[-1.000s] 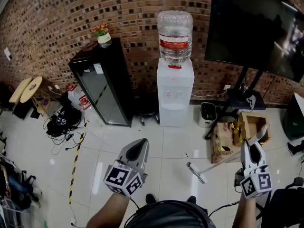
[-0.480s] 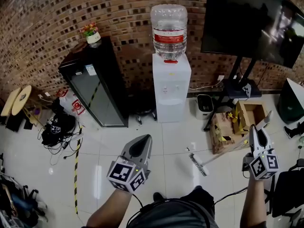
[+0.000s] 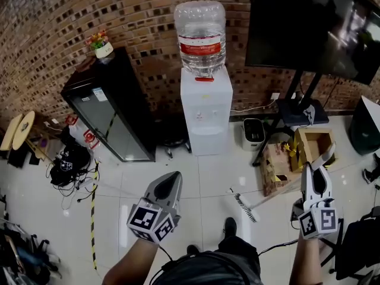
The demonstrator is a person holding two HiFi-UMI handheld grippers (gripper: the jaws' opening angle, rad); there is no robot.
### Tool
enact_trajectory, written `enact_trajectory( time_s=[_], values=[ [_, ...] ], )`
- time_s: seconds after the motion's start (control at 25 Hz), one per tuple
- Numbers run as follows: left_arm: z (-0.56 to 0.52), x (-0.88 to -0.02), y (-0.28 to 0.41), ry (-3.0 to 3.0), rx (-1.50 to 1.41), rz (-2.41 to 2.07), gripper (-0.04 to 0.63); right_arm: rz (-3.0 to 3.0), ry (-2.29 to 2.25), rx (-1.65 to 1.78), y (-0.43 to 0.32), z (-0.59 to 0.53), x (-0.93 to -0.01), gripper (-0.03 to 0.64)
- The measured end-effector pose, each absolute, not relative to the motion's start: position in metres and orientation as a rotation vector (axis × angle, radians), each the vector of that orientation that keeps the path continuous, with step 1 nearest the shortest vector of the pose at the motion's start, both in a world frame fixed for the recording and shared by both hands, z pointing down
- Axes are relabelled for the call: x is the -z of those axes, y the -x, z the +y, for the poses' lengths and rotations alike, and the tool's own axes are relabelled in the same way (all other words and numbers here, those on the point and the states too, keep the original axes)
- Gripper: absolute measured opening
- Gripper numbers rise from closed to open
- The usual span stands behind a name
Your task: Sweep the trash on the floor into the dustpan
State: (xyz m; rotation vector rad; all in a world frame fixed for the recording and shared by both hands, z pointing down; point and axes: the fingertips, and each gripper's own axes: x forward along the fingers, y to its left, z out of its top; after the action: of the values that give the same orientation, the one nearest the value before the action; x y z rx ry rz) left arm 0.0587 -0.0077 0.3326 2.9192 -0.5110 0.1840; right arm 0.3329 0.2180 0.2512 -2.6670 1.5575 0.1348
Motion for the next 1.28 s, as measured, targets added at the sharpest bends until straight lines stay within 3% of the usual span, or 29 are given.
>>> enact_trajectory(
  time_s=[0.64, 1.0, 1.28],
  values=[
    [-0.041, -0.430, -0.255, -2.812, -0.405, -0.700, 0.003, 1.636, 2.685, 0.039, -0.525, 0.183, -0.422, 0.115],
    [-0.069, -0.479, -0.285, -2.750, -0.481, -0.661, 0.002, 1.449, 2.864, 0.236, -0.594, 0.144, -0.541, 0.115],
    [-0.116, -0.522, -0.255, -2.758, -0.588, -0.735, 0.002, 1.364, 2.911, 0.243, -0.586, 0.096, -0.576, 0.115]
  ],
)
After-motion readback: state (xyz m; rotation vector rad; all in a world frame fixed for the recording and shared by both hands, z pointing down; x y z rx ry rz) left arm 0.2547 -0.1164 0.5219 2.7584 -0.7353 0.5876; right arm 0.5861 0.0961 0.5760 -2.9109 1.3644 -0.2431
